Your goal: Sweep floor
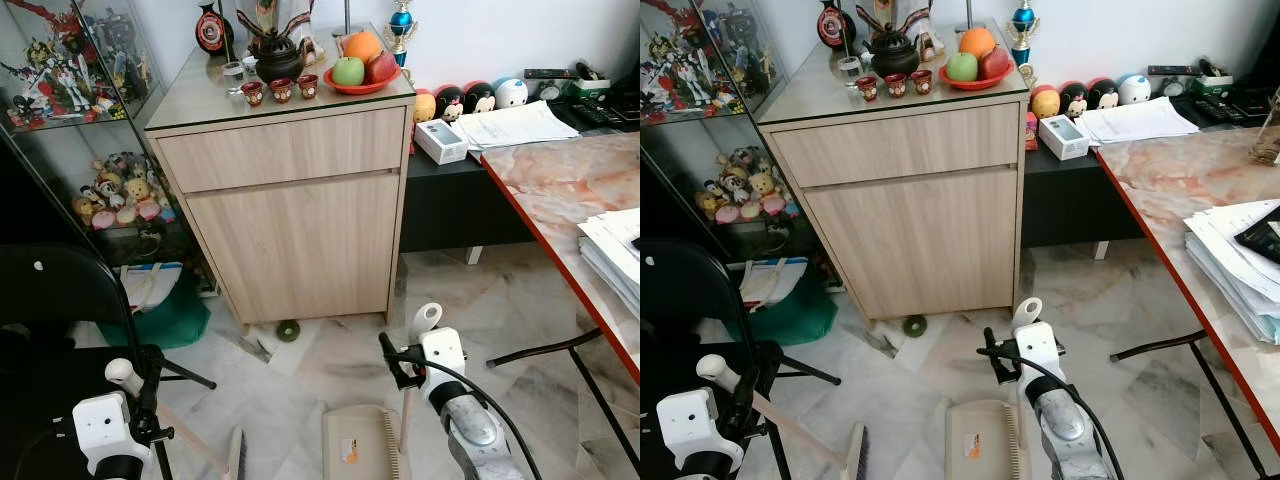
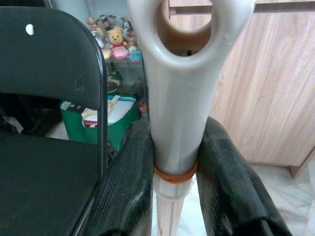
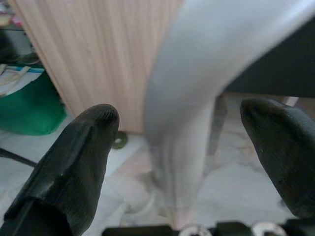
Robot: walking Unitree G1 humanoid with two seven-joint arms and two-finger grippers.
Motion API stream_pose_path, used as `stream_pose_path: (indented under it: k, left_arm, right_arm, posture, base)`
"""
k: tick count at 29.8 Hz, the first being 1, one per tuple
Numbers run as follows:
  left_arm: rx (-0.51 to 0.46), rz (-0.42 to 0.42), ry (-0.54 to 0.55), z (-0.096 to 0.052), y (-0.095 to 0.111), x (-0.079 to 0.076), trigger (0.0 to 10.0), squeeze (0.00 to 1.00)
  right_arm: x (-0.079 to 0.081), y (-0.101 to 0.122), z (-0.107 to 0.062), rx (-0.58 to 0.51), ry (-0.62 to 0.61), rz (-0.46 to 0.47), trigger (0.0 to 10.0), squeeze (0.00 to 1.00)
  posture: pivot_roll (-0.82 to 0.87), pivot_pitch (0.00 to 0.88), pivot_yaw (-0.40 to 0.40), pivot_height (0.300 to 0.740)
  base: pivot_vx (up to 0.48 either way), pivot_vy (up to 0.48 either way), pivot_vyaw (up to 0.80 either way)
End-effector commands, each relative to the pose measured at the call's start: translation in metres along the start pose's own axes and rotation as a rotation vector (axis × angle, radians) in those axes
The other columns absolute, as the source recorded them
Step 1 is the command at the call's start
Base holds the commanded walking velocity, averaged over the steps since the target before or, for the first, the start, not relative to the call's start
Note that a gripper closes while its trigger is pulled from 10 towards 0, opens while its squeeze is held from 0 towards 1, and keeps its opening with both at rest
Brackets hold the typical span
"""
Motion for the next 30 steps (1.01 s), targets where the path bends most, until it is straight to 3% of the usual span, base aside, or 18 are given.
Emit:
stream_pose_path:
  k: [1, 24, 25, 26, 27, 30]
  left_arm:
    - [-0.043, 0.015, -0.005, 0.0029, 0.0083, 0.0005, 10.0, 0.00]
    - [-0.038, 0.024, 0.001, 0.0010, 0.0066, 0.0013, 10.0, 0.00]
    - [-0.037, 0.024, -0.001, 0.0012, 0.0063, 0.0009, 10.0, 0.00]
    - [-0.037, 0.024, -0.001, 0.0012, 0.0062, 0.0009, 10.0, 0.00]
    - [-0.036, 0.025, -0.002, 0.0012, 0.0061, 0.0009, 10.0, 0.00]
    - [-0.036, 0.025, -0.001, 0.0011, 0.0059, 0.0006, 10.0, 0.00]
  right_arm:
    - [0.0021, 0.0010, 0.0016, -0.001, -0.003, 0.003, 10.0, 0.00]
    - [0.0090, 0.0015, 0.0065, -0.007, 0.018, -0.012, 10.0, 0.00]
    - [0.0095, 0.0016, 0.0066, -0.008, 0.020, -0.012, 8.4, 0.00]
    - [0.0098, 0.0016, 0.0067, -0.008, 0.021, -0.012, 4.7, 0.00]
    - [0.0101, 0.0016, 0.0066, -0.009, 0.023, -0.013, 0.2, 0.00]
    - [0.0103, 0.0016, 0.0066, -0.011, 0.025, -0.012, 0.0, 0.00]
  posture:
    - [-0.20, 0.011, 0.129, 0.740]
    - [-0.19, 0.012, 0.128, 0.740]
    - [-0.19, 0.012, 0.128, 0.740]
    - [-0.19, 0.012, 0.128, 0.740]
    - [-0.19, 0.012, 0.128, 0.740]
    - [-0.19, 0.012, 0.127, 0.740]
  base:
    - [0.000, 0.000, 0.00]
    - [0.000, 0.000, 0.00]
    - [0.000, 0.000, 0.00]
    - [0.000, 0.000, 0.00]
    - [0.000, 0.000, 0.00]
    - [0.000, 0.000, 0.00]
Point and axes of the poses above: a point about 5 cm out from each wrist's last joint towards the gripper, its own z axis pointing out of the wrist towards the gripper, its own y axis along the axis of the wrist's last joint, x = y × z, the point moved 1 cm from there along z, pointing out of the wrist towards the gripper, and after that the axes turned 13 degrees about -z, right-handed, at the moved point
